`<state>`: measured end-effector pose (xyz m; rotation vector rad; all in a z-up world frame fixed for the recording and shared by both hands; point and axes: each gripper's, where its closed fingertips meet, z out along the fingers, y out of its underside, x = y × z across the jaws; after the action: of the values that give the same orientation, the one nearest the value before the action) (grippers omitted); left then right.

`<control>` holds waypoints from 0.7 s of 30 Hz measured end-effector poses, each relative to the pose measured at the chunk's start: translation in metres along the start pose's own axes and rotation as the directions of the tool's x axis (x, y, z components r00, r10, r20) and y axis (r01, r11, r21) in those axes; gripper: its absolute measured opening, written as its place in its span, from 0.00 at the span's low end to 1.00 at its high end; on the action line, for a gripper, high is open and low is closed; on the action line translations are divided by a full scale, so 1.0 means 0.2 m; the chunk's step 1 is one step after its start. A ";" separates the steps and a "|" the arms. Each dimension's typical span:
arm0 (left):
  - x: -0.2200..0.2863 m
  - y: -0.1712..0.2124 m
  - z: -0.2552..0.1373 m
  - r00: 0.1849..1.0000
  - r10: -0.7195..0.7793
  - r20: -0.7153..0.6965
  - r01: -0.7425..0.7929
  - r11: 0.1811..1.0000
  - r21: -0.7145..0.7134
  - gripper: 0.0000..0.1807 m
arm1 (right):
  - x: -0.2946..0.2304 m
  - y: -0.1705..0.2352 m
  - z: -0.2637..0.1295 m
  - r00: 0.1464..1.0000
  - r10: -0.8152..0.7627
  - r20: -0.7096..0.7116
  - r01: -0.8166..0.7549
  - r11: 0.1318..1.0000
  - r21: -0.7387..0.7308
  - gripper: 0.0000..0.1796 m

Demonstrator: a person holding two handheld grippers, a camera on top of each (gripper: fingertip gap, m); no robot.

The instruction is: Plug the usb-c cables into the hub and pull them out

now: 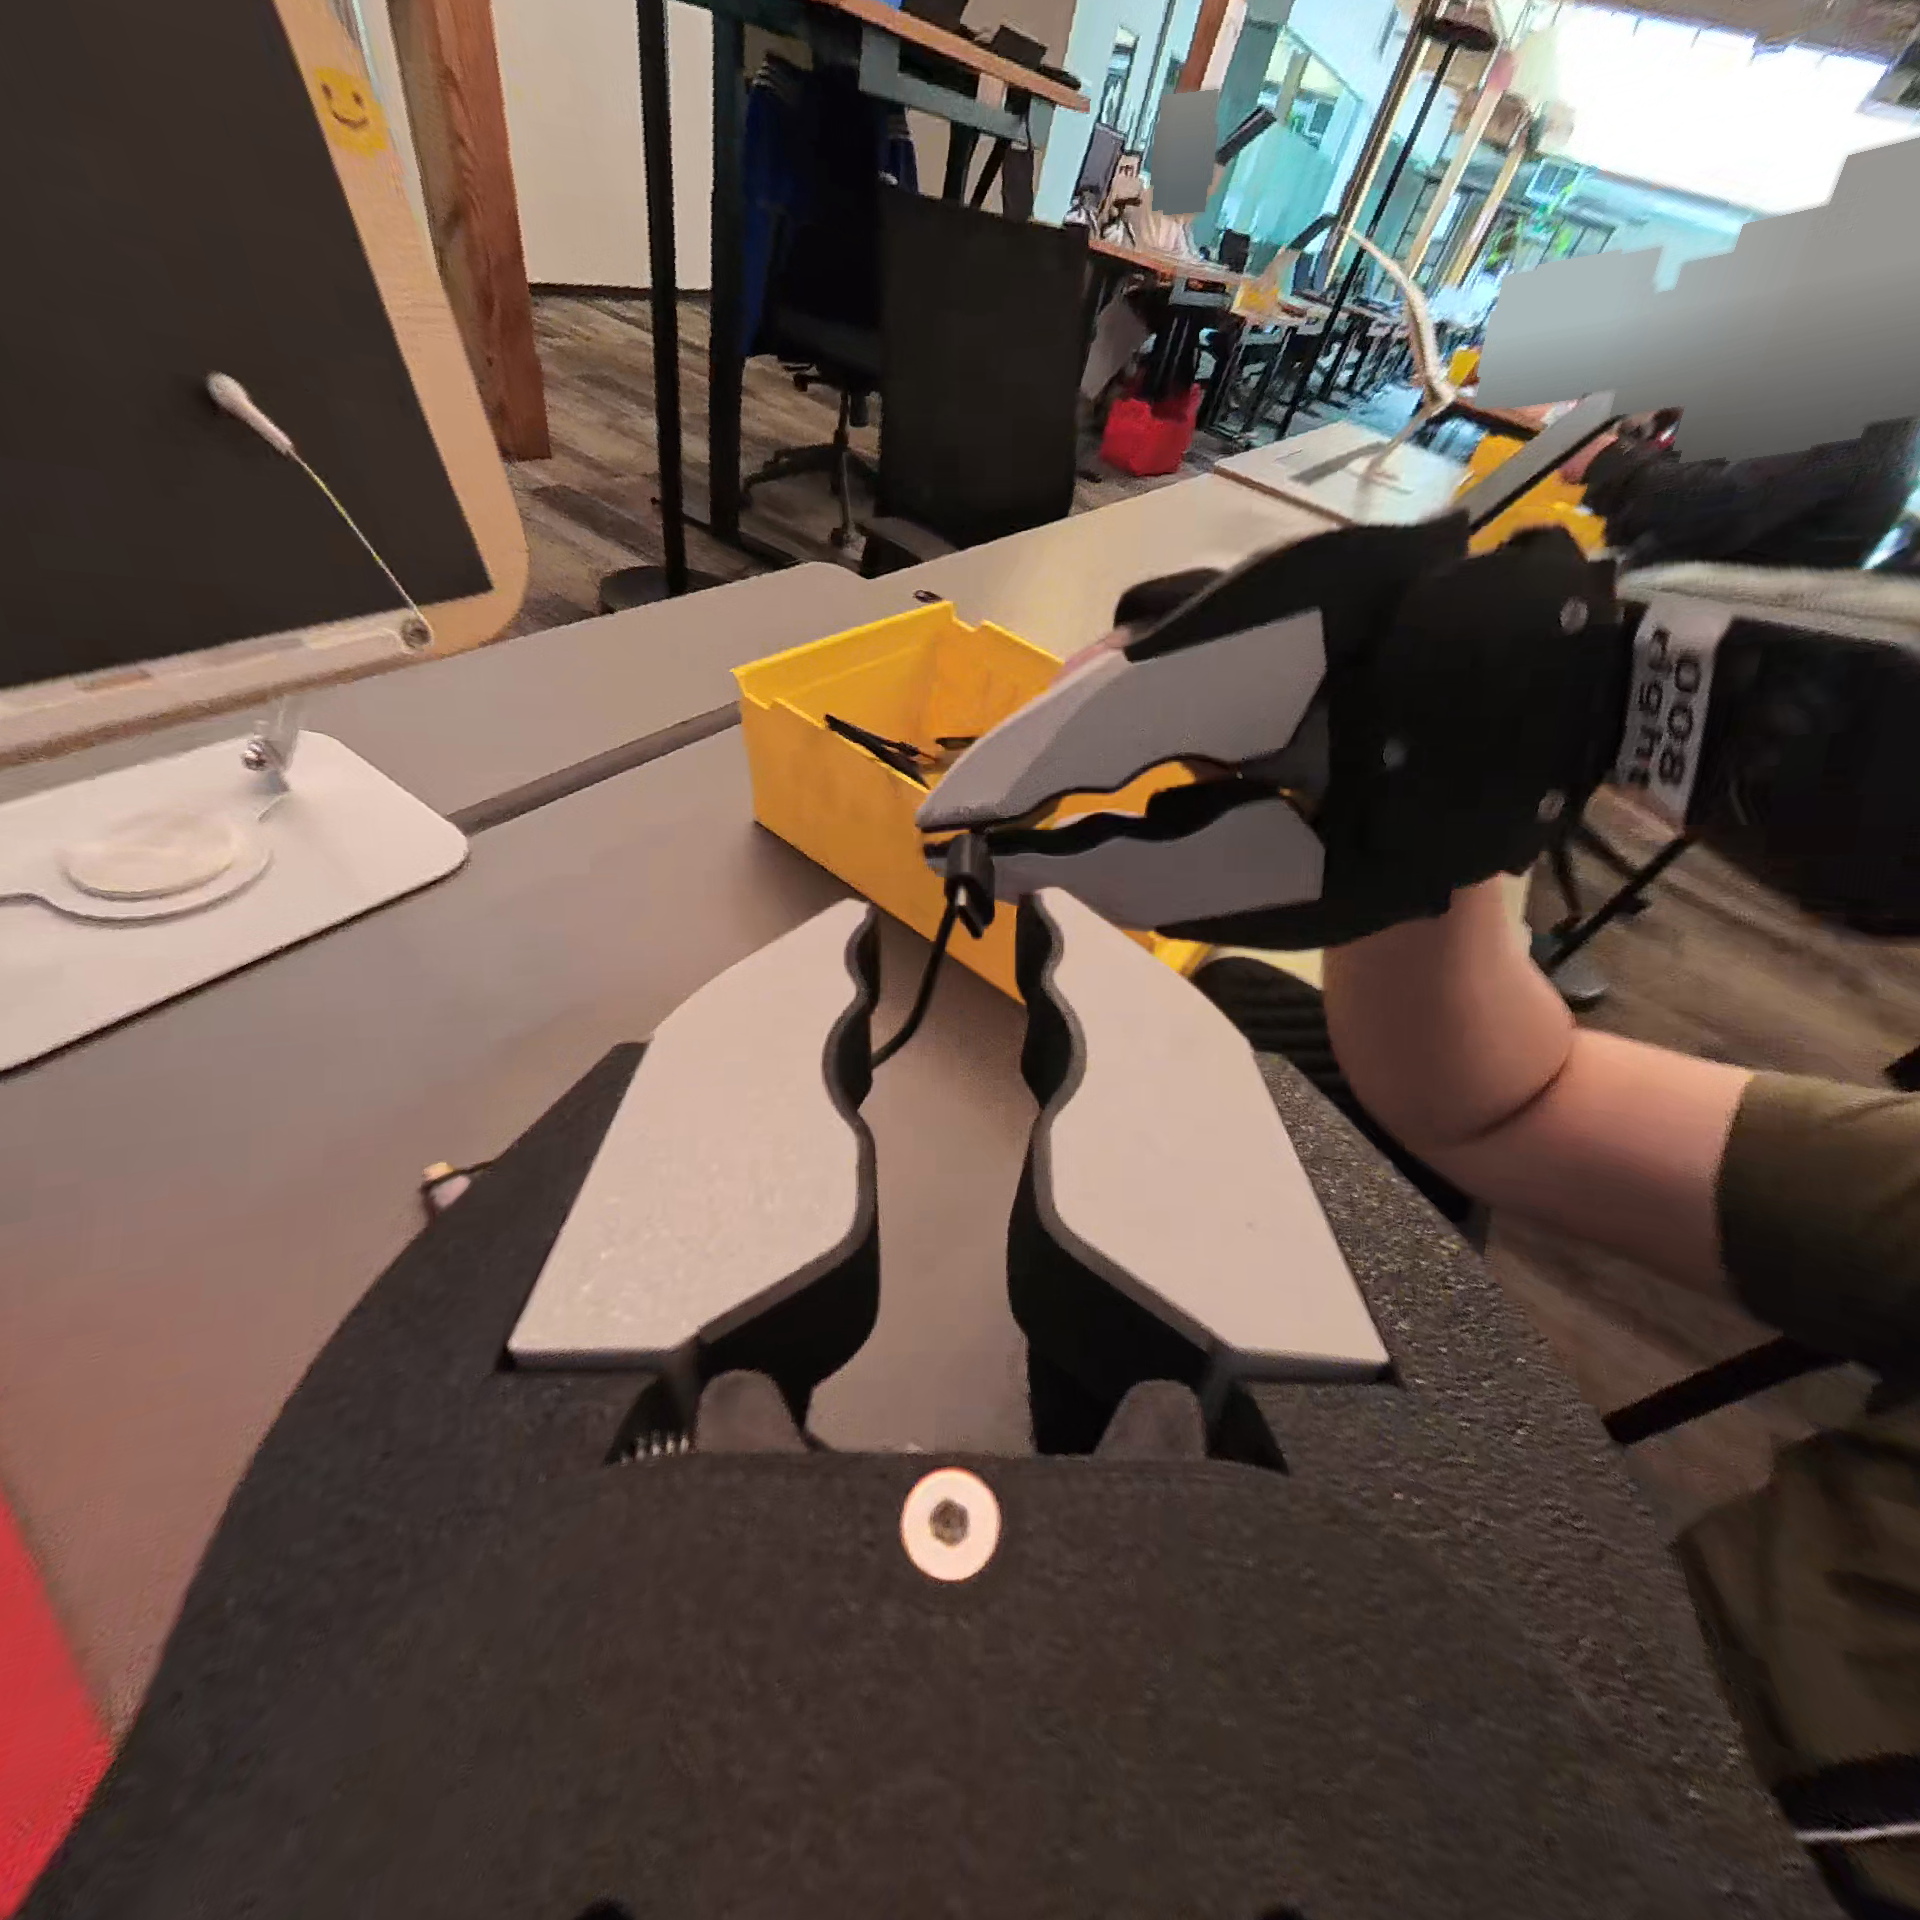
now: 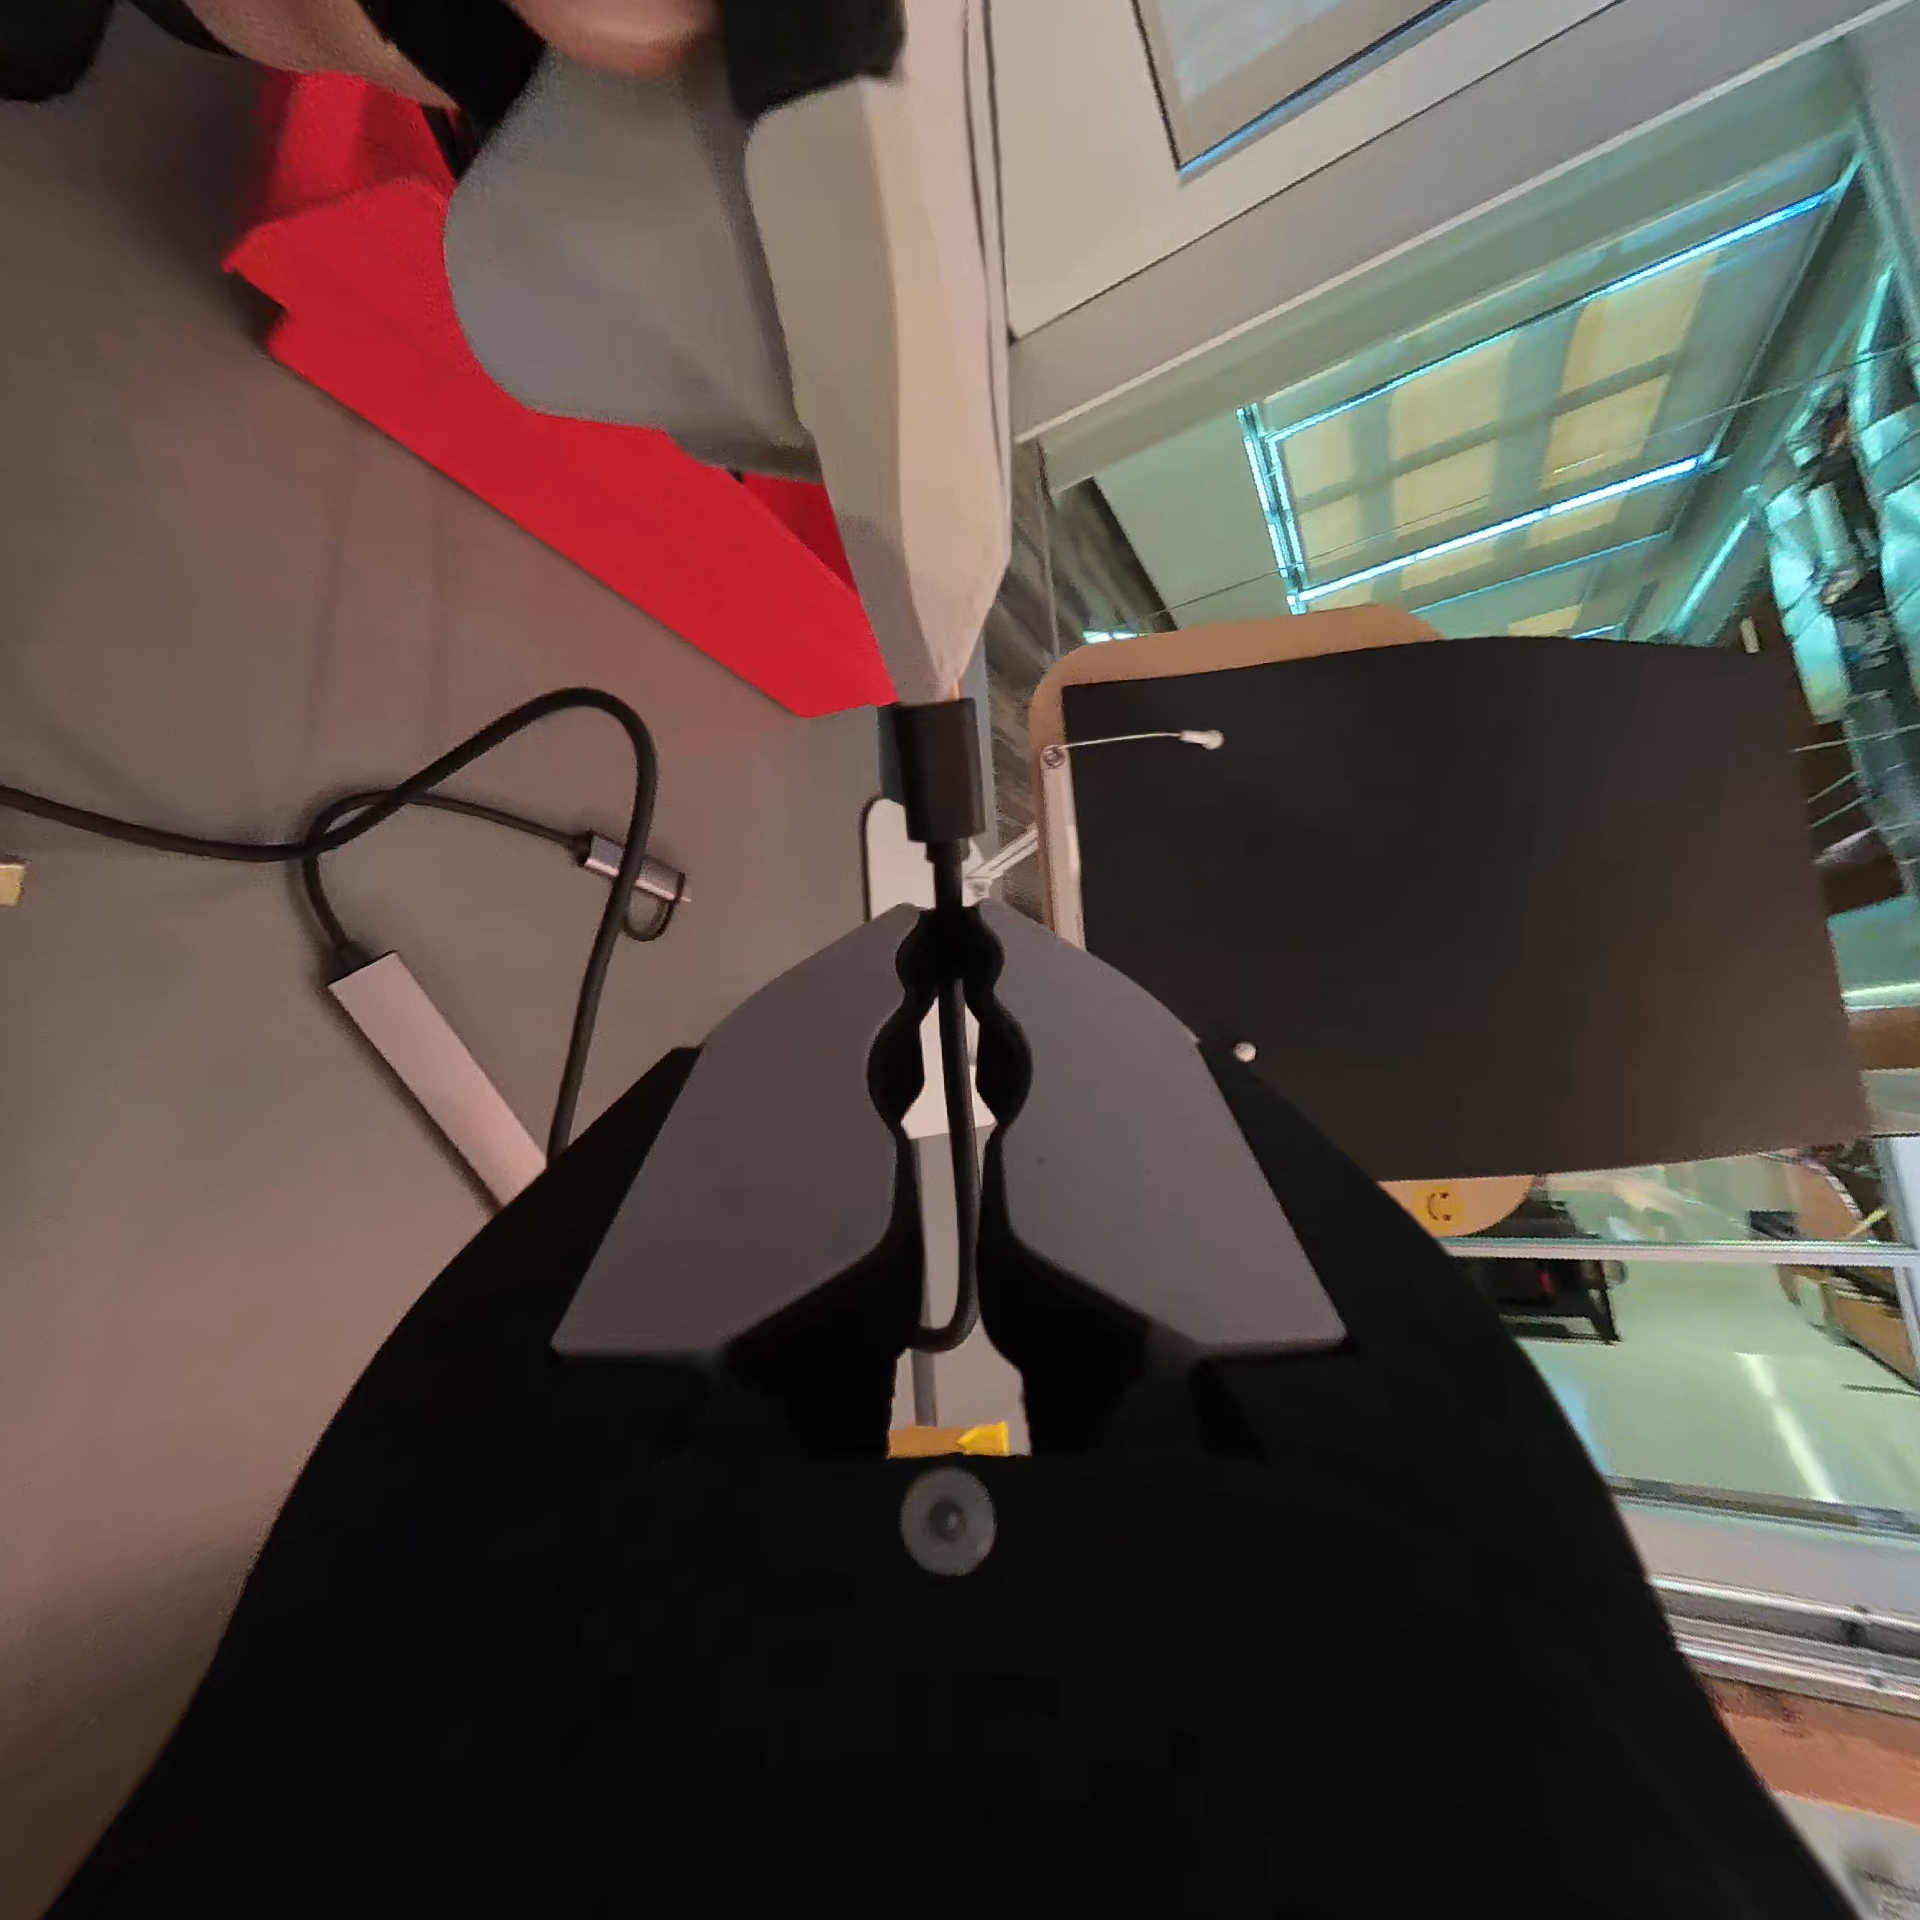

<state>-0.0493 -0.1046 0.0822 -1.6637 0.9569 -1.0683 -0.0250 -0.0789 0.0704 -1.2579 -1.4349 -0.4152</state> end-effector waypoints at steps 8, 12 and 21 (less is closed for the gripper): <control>0.01 0.02 0.05 0.989 -0.108 -0.106 0.105 0.994 -0.026 0.04 | -0.01 -0.01 0.02 0.999 -0.031 -0.014 0.031 1.000 0.002 0.03; -0.01 0.00 0.02 0.990 -0.086 -0.108 0.086 0.996 -0.008 0.04 | 0.04 -0.05 0.03 0.996 0.042 -0.080 -0.037 0.998 0.060 0.05; -0.07 -0.14 -0.11 0.977 -0.144 -0.158 0.149 0.989 0.020 0.04 | -0.31 -0.53 -0.09 0.834 0.202 0.514 -0.484 0.715 0.505 0.09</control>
<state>-0.0710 -0.0897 0.1097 -1.6630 0.9221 -1.3229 -0.1187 -0.1603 0.0633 -1.0562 -1.4609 0.6123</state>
